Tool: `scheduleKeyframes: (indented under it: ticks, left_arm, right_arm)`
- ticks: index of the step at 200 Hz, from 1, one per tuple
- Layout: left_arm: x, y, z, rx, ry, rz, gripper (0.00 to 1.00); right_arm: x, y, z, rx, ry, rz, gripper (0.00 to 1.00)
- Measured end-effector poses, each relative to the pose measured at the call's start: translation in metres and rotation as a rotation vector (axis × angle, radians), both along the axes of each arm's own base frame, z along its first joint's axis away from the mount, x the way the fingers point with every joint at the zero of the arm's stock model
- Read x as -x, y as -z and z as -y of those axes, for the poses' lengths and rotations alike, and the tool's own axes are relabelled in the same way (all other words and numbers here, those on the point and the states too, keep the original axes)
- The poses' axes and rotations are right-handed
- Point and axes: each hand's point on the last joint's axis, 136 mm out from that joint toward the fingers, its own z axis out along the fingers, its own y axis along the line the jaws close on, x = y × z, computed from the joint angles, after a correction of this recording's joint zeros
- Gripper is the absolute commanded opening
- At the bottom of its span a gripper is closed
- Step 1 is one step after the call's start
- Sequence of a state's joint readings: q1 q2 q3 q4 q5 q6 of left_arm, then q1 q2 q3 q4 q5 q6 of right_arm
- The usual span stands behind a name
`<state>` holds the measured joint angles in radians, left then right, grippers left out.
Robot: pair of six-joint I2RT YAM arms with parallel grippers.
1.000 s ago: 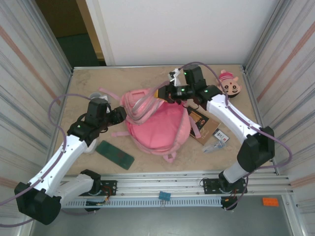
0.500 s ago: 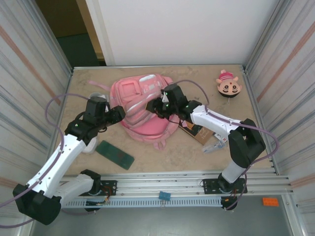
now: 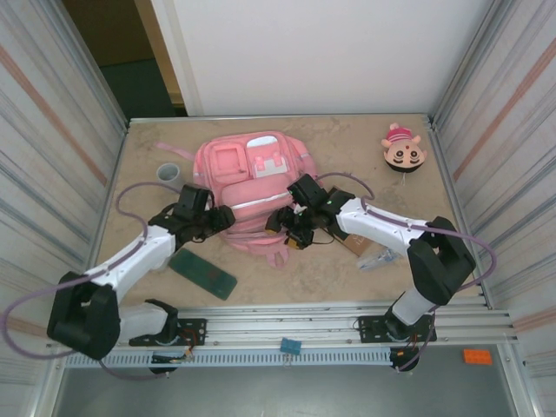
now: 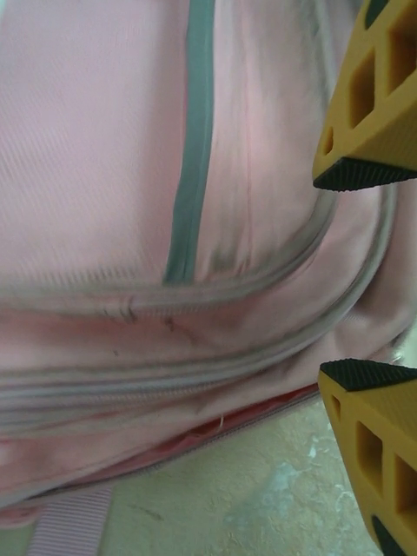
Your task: Pack the student bag
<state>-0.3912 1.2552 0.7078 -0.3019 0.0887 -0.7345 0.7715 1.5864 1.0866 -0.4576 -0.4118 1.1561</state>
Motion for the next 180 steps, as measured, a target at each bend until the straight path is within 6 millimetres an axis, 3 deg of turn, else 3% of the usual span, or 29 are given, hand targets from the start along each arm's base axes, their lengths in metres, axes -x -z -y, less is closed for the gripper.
scheduleKeyframes:
  ticks: [15,32,60,79,101,125,145,180]
  left_arm:
    - [-0.003,0.018,-0.002,-0.017,-0.009,-0.044,0.53]
    - [-0.003,0.026,-0.003,-0.026,-0.012,-0.065,0.53]
    - [-0.004,0.021,-0.003,-0.02,-0.012,-0.049,0.54]
    - [-0.003,0.01,-0.003,-0.009,-0.012,-0.025,0.55]
    - [-0.003,-0.01,-0.003,0.014,-0.012,0.035,0.55]
    - [-0.002,-0.028,-0.004,0.033,-0.013,0.086,0.55]
    - [0.0,-0.03,-0.004,0.035,-0.01,0.09,0.56]
    - [0.006,-0.031,-0.001,0.023,0.016,0.085,0.56]
  right_arm:
    - [0.006,-0.006,0.009,0.023,-0.021,-0.007,0.66]
    - [0.001,-0.025,0.023,0.041,-0.031,0.024,0.67]
    - [-0.045,-0.068,0.06,0.049,0.039,0.159,0.66]
    - [-0.076,-0.076,0.082,0.076,0.084,0.224,0.65]
    - [-0.097,-0.054,0.088,0.115,0.075,0.22,0.64]
    - [-0.112,-0.011,0.083,0.162,0.042,0.162,0.63]
    - [-0.114,0.021,0.078,0.192,0.022,0.112,0.62]
    - [-0.102,0.034,0.057,0.199,-0.032,0.125,0.62]
